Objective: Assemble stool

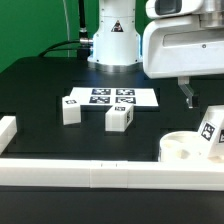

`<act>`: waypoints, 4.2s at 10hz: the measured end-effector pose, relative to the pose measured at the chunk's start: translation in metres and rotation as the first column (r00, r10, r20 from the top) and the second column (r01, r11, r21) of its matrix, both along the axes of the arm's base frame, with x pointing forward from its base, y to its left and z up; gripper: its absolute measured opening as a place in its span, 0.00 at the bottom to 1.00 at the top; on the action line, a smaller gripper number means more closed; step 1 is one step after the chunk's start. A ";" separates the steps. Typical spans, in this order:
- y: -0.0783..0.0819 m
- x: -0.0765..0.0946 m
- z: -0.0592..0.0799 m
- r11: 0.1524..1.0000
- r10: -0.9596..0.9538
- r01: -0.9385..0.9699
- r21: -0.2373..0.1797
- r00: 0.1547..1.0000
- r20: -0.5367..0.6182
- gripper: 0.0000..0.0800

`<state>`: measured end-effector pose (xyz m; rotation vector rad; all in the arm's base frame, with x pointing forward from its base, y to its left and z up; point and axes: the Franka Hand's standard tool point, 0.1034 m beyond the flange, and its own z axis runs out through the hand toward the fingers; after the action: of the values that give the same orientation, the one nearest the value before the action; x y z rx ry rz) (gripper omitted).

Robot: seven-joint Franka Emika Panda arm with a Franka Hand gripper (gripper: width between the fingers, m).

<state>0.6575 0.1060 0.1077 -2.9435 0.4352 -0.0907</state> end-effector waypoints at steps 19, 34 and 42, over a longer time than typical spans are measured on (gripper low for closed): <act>-0.003 0.006 -0.001 -0.164 0.985 -0.938 -0.305 -0.139 -0.102 0.81; -0.007 -0.011 -0.025 -0.598 0.800 -0.772 -0.214 -0.563 -0.206 0.46; -0.011 -0.013 -0.026 -0.189 0.975 -0.957 -0.220 -0.155 -0.162 0.42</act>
Offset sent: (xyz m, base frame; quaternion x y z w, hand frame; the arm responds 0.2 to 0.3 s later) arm -0.0044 -0.0092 -0.0014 -0.0708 0.0205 -0.3412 0.9371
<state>0.6444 0.0947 0.0822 -2.4289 -2.1521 -0.0272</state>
